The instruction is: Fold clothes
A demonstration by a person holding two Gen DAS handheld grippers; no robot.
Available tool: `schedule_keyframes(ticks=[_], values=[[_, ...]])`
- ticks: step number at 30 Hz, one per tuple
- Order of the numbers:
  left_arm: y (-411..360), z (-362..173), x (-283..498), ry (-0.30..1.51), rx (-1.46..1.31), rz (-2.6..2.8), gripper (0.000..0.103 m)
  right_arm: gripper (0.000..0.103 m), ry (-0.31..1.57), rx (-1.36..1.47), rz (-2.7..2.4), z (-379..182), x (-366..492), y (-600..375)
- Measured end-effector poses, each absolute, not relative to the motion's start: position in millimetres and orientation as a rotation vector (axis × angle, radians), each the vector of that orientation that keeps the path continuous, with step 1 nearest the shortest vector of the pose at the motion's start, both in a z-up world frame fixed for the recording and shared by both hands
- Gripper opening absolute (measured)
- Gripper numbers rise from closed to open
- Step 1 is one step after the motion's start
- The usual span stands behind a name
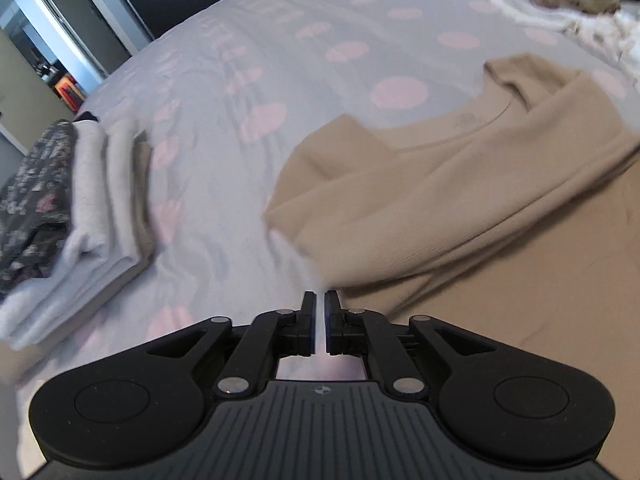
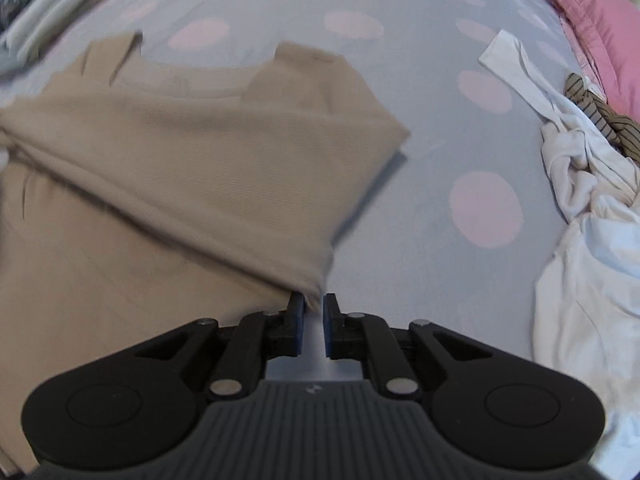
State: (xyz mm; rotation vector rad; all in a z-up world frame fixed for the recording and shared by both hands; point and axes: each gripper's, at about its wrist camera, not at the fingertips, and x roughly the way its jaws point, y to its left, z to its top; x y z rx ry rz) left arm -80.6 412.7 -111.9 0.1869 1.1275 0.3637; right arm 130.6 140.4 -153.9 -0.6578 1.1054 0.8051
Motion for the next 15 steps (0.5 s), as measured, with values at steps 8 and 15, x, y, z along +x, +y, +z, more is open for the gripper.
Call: schedule_keyframes(ticks=[8, 15], values=[[441, -95, -82, 1.062, -0.034, 0.388, 0.013, 0.015, 1.057, -0.596, 0.745, -133, 138, 126], [462, -89, -68, 0.982, -0.260, 0.372, 0.024, 0.024, 0.975, -0.448, 0.710, -114, 154, 143]])
